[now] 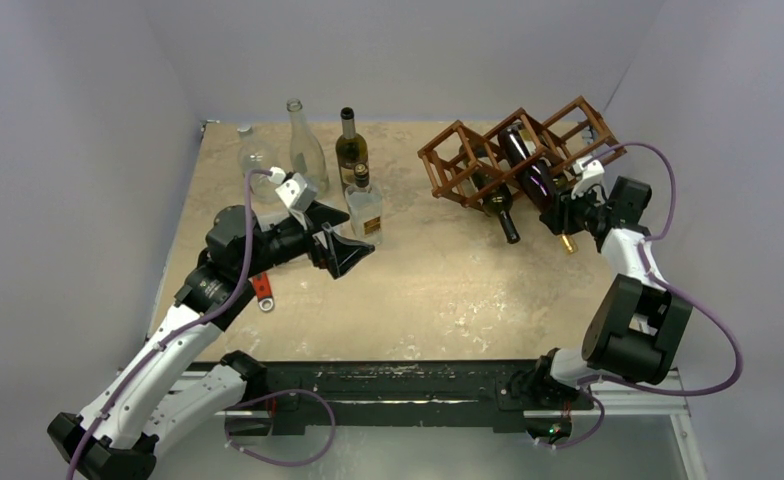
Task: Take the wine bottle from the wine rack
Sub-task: Pick up the wine bottle from the wine rack.
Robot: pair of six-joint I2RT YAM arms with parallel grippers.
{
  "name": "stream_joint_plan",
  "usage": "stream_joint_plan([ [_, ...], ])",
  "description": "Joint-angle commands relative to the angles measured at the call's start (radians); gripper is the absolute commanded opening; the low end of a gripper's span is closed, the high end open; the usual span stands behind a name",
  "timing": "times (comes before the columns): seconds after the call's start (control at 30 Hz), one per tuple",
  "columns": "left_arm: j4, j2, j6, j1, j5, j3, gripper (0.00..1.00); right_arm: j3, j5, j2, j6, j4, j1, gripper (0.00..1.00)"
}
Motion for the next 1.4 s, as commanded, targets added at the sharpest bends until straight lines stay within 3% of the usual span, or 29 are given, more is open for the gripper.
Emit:
stream_joint_plan([
  [0.0, 0.048, 0.003, 0.014, 0.005, 0.008, -0.004, 0.99, 0.029, 0.017, 0.022, 0.004, -0.044, 0.002, 0.00],
  [0.1, 0.144, 0.037, -0.044, 0.005, 0.062, -0.026, 0.97, 0.045, 0.003, 0.002, 0.014, -0.071, 0.002, 0.00],
  [0.23, 0.317, 0.133, -0.239, -0.013, 0.098, -0.038, 0.91, 0.069, -0.024, -0.019, 0.030, -0.109, 0.003, 0.00],
  [0.43, 0.480, 0.346, -0.369, -0.202, -0.099, 0.038, 0.91, 0.094, -0.030, -0.053, 0.056, -0.144, 0.004, 0.00],
  [0.57, 0.674, 0.565, -0.487, -0.272, -0.217, 0.116, 0.92, 0.116, -0.030, -0.062, 0.072, -0.162, 0.003, 0.00],
  [0.8, 0.792, 0.948, -0.656, -0.356, -0.365, 0.371, 0.99, 0.144, -0.036, -0.064, 0.074, -0.201, 0.003, 0.00],
  [0.97, 0.788, 1.150, -0.744, -0.387, -0.442, 0.554, 1.00, 0.158, -0.042, -0.047, 0.084, -0.201, 0.003, 0.00],
  [1.37, 0.552, 1.414, -0.879, -0.436, -0.669, 0.910, 1.00, 0.156, -0.061, -0.048, 0.094, -0.200, 0.002, 0.00],
])
